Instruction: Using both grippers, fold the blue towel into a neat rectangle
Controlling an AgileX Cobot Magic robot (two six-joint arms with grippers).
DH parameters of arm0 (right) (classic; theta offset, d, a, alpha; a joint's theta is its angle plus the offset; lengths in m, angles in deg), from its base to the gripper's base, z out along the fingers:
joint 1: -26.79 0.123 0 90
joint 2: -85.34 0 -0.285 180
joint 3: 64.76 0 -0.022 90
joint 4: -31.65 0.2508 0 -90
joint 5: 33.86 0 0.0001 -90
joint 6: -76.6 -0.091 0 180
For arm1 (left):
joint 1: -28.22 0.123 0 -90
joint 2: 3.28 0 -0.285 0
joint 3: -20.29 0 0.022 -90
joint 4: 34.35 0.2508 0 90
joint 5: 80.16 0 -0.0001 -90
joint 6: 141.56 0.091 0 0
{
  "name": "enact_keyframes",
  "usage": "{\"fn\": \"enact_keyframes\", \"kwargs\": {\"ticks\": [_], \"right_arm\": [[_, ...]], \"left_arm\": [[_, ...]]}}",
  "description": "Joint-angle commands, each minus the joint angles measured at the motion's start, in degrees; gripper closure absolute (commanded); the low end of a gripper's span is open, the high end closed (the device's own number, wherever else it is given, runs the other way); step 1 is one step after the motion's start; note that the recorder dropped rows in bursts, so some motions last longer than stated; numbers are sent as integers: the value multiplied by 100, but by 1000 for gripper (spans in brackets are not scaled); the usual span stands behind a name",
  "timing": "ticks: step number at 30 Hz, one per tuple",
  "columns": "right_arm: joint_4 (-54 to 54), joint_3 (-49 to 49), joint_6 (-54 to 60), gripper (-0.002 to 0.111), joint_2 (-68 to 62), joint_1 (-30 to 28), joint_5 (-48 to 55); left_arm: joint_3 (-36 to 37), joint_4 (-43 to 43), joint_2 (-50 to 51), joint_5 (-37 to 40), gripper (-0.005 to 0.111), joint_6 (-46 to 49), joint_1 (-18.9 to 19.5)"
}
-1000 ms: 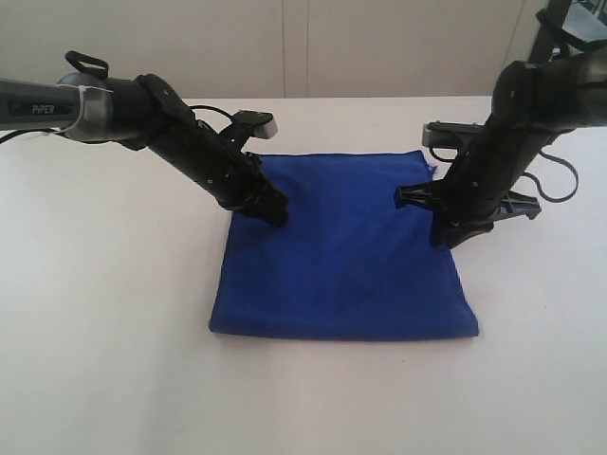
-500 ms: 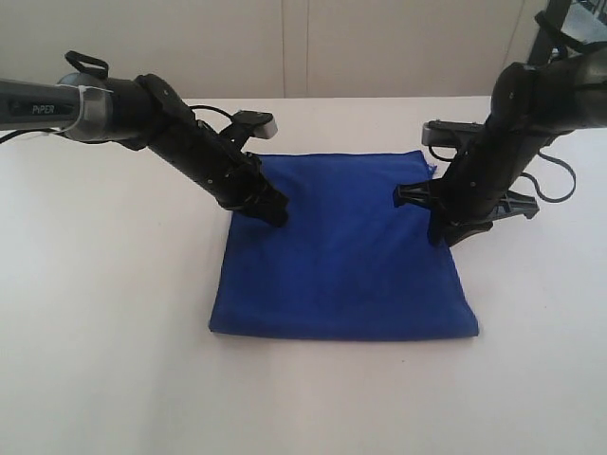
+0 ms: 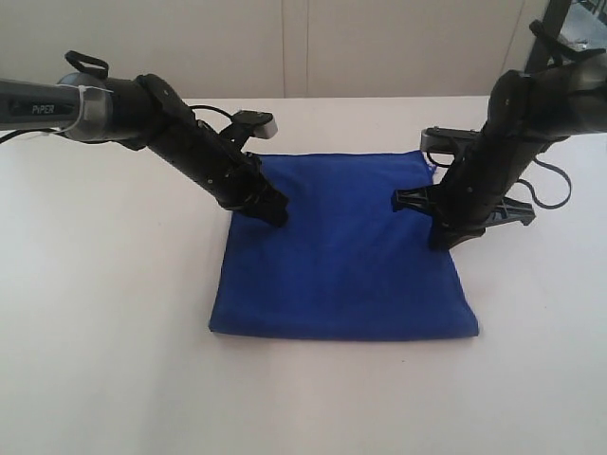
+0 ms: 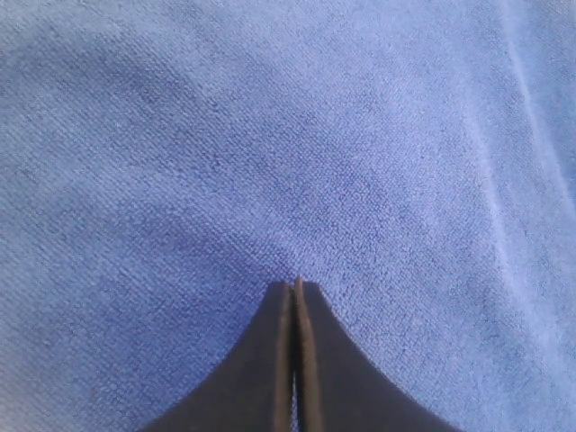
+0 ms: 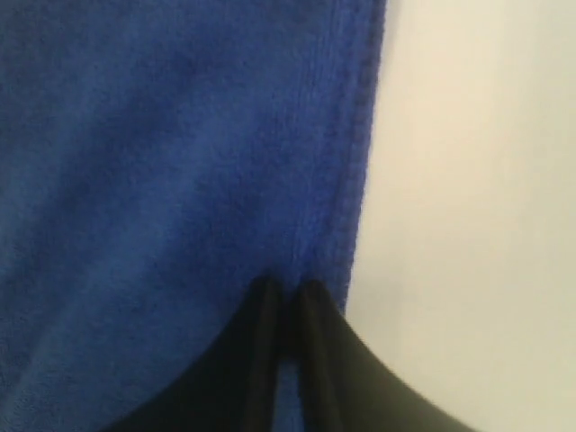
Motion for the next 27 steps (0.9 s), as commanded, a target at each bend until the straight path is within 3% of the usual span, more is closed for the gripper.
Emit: {"fn": "enact_keyframes", "kwargs": {"ticks": [1, 27], "right_arm": [[21, 26, -15, 105, 13, -2, 20], [-415, 26, -88, 105, 157, -2, 336]], "left_arm": [[0, -66, -32, 60, 107, -2, -30], [0, -66, -32, 60, 107, -2, -30]]}}
